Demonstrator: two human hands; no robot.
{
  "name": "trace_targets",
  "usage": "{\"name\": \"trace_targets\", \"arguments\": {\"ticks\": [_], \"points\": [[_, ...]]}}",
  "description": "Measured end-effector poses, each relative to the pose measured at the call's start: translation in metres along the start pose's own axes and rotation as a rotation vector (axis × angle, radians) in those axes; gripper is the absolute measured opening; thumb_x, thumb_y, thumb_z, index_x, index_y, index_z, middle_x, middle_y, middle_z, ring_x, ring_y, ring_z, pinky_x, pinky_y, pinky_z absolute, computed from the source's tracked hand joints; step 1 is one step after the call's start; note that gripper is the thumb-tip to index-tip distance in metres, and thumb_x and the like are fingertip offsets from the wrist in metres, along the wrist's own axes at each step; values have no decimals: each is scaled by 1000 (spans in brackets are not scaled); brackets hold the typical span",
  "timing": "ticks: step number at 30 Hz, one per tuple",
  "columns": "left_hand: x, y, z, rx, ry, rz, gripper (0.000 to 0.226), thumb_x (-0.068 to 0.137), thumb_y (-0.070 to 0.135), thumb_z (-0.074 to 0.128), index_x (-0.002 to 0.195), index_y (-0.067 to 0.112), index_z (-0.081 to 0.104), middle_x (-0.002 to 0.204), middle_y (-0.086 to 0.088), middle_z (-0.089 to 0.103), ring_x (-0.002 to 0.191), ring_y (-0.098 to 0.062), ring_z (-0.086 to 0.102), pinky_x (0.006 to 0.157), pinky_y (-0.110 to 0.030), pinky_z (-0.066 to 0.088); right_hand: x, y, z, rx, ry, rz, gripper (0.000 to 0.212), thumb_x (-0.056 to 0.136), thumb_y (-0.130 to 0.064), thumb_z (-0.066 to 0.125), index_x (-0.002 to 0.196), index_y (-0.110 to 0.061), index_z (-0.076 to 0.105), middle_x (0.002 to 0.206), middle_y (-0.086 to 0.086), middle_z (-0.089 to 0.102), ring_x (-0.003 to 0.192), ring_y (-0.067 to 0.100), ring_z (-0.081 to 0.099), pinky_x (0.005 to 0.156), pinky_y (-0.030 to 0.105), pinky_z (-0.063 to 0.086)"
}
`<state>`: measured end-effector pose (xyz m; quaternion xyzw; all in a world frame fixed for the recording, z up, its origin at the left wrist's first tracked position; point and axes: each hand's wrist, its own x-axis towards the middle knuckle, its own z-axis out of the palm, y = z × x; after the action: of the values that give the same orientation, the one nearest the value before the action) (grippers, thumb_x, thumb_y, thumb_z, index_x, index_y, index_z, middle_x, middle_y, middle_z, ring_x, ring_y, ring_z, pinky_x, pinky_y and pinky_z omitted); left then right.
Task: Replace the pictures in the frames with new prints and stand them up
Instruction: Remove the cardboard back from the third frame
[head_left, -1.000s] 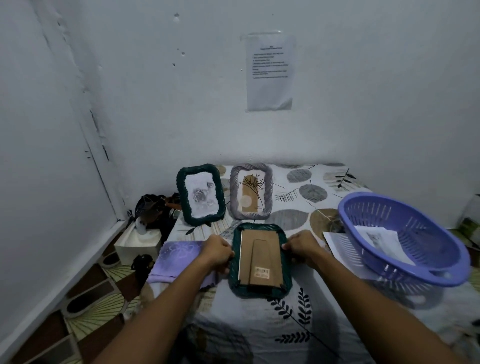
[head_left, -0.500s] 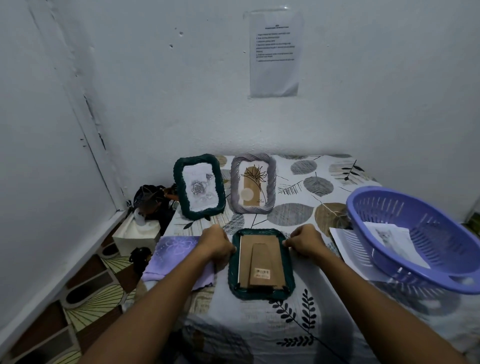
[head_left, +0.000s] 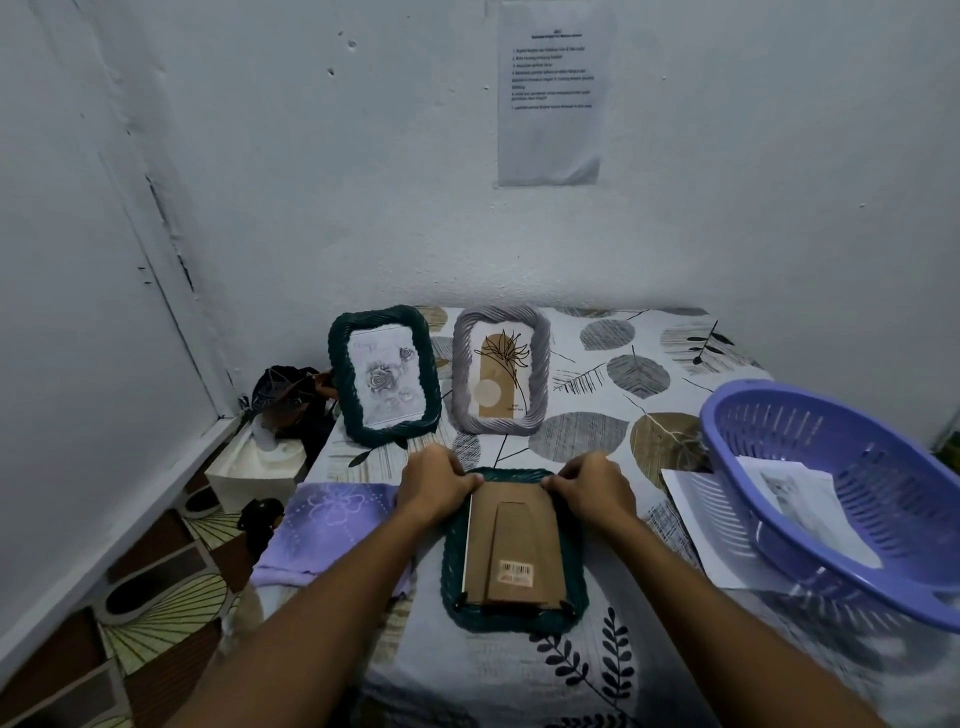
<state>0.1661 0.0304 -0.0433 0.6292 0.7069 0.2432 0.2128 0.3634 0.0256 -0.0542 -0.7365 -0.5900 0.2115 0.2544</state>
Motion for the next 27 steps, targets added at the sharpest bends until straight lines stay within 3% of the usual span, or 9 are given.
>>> {"name": "trace_targets", "arguments": {"ticks": [5, 17, 21, 23, 27], "points": [[7, -1, 0, 27, -34, 11, 18, 80, 30, 77, 77, 14, 72, 81, -3, 70, 78, -15, 64, 74, -29, 53, 5, 4, 0, 17, -31, -37, 19, 83, -34, 71, 87, -16, 76, 84, 4, 72, 77, 19, 66, 72, 32, 54], [4, -8, -13, -25, -126, 128, 16, 87, 15, 70, 99, 5, 74, 95, -9, 72, 74, -7, 59, 62, -11, 42, 5, 7, -8, 60, -97, -61, 13, 86, -22, 70, 91, -13, 77, 93, 7, 74, 85, 21, 66, 84, 41, 55], [-2, -7, -11, -42, -143, 120, 15, 84, 23, 73, 83, 8, 71, 78, -6, 68, 66, -9, 59, 58, -18, 48, 0, 4, -8, 77, -109, -44, 21, 83, -31, 71, 86, -11, 76, 85, 7, 73, 79, 20, 67, 81, 40, 56], [-8, -4, -10, -35, -141, 106, 27, 79, 33, 78, 80, 8, 68, 77, -6, 67, 70, -14, 61, 64, -30, 54, -6, 3, -5, 62, -105, -38, 30, 80, -40, 72, 88, -10, 73, 86, 6, 72, 79, 20, 66, 79, 41, 57], [-24, -3, -11, -9, -170, 105, 67, 63, 58, 81, 108, 10, 65, 103, -4, 66, 93, -19, 62, 82, -37, 55, -24, -2, -4, -15, -93, -33, 47, 74, -58, 69, 86, -12, 68, 85, 4, 69, 76, 20, 65, 73, 40, 57]]}}
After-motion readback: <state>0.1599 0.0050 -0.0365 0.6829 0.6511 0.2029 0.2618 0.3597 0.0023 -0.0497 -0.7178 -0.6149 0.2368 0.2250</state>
